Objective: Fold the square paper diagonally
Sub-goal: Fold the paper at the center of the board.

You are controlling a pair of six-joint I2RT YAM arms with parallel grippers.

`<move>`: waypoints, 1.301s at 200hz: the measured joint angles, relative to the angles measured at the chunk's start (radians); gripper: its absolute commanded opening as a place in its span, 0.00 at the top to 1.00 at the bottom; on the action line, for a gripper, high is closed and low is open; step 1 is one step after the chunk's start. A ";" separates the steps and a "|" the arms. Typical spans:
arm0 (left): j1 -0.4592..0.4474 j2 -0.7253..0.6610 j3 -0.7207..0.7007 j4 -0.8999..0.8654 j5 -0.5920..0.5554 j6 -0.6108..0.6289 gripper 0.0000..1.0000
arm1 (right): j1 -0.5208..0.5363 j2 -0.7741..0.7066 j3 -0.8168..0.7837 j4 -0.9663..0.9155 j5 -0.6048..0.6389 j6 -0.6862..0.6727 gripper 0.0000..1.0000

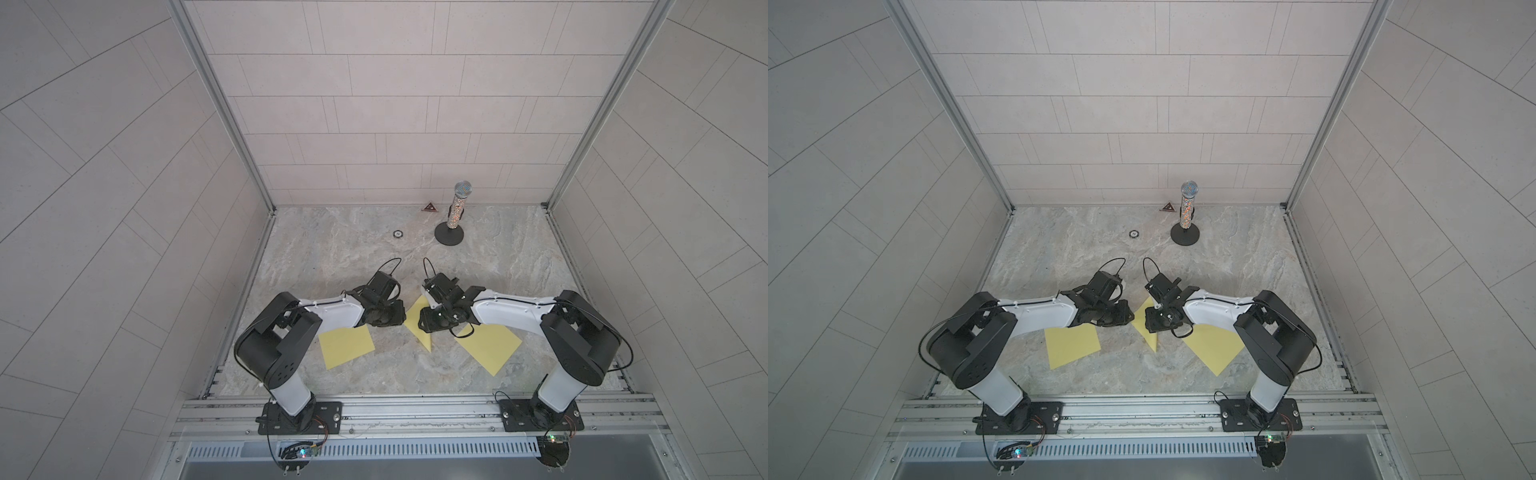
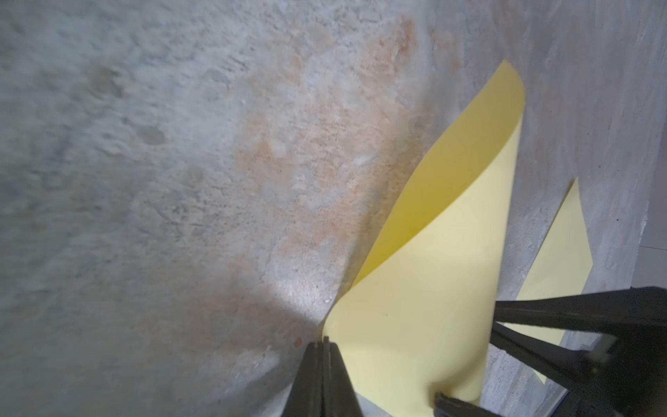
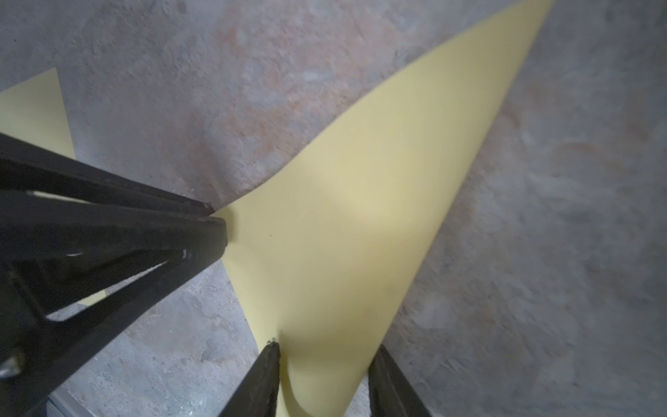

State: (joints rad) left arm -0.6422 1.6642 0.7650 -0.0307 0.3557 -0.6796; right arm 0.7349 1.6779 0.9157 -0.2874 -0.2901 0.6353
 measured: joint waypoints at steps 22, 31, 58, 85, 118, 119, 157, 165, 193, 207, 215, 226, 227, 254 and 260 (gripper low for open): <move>0.000 0.000 0.000 0.001 0.001 0.000 0.77 | 0.000 0.000 0.000 0.000 -0.001 -0.003 0.57; -0.001 0.000 0.000 0.002 0.002 0.000 0.75 | 0.000 0.000 0.000 -0.001 -0.002 -0.004 0.57; -0.002 -0.001 0.000 0.004 0.003 0.000 0.73 | 0.000 0.000 0.000 -0.001 -0.007 -0.007 0.57; -0.003 -0.002 0.000 0.006 0.003 0.000 0.72 | 0.000 0.000 -0.008 0.003 -0.016 -0.008 0.57; -0.003 -0.002 0.000 0.007 0.003 0.001 0.73 | 0.000 0.000 -0.013 0.016 -0.029 -0.011 0.57; -0.003 -0.002 0.000 0.007 0.003 0.001 0.73 | 0.000 0.000 -0.013 0.016 -0.029 -0.011 0.57; -0.003 -0.002 0.000 0.005 0.001 0.003 0.76 | 0.000 0.000 -0.016 0.029 -0.038 -0.011 0.57; -0.003 -0.002 0.000 0.005 0.000 0.005 0.78 | 0.000 0.000 -0.016 0.030 -0.039 -0.011 0.57; -0.003 -0.002 -0.001 -0.003 -0.002 0.011 0.83 | 0.000 0.000 -0.018 0.032 -0.039 -0.011 0.56; -0.003 -0.002 -0.002 -0.006 -0.003 0.016 0.86 | 0.000 0.000 -0.018 0.032 -0.040 -0.013 0.55; -0.003 -0.002 -0.002 -0.008 -0.004 0.018 0.87 | 0.000 0.000 -0.018 0.032 -0.040 -0.014 0.55; -0.003 -0.002 -0.002 -0.010 -0.005 0.022 0.88 | 0.000 0.000 -0.018 0.033 -0.041 -0.017 0.55; -0.003 -0.002 -0.002 -0.010 -0.005 0.022 0.88 | 0.000 0.000 -0.018 0.033 -0.041 -0.017 0.55; -0.003 -0.002 -0.003 -0.013 -0.008 0.025 0.91 | 0.000 -0.001 -0.018 0.033 -0.042 -0.023 0.52; -0.003 -0.002 -0.003 -0.014 -0.009 0.025 0.92 | 0.000 -0.001 -0.018 0.033 -0.042 -0.025 0.50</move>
State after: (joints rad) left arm -0.6449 1.6623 0.7624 -0.0444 0.3470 -0.6544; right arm 0.7345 1.6768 0.8978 -0.2543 -0.3325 0.6102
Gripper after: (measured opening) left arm 0.093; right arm 0.477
